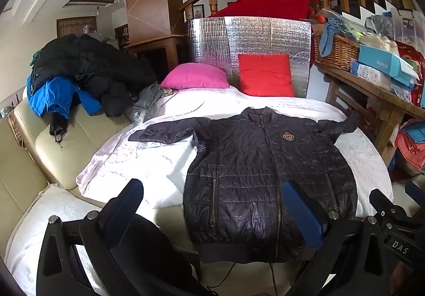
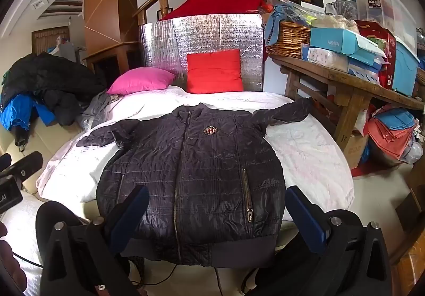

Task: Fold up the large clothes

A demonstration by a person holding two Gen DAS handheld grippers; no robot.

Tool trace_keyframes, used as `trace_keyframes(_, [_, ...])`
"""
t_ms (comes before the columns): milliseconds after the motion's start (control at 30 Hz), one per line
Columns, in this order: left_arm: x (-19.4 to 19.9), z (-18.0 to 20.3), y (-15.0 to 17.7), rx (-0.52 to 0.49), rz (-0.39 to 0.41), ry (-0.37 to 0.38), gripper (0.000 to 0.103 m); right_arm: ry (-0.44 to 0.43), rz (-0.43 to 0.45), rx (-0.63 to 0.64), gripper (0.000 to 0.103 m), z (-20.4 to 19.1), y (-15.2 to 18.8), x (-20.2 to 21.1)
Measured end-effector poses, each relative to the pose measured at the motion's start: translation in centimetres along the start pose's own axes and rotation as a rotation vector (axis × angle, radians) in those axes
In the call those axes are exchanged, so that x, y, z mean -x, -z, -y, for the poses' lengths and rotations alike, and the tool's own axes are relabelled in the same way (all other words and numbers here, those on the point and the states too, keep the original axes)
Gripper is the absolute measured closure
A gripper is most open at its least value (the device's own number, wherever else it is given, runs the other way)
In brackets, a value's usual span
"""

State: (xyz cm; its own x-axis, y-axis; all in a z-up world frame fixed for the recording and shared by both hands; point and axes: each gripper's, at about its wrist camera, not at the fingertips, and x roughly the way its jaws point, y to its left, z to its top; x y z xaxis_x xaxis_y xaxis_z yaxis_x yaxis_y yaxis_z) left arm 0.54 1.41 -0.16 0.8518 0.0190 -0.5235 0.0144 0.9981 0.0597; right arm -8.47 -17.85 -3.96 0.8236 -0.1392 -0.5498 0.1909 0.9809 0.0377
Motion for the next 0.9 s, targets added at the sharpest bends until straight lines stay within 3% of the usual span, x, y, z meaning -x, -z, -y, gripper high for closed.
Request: trace_keyframes(900, [0.21, 0.53, 0.15, -0.035, 0.007, -0.015, 0.000, -0.004, -0.019, 0.006, 0.000, -0.13, 0.20, -0.26])
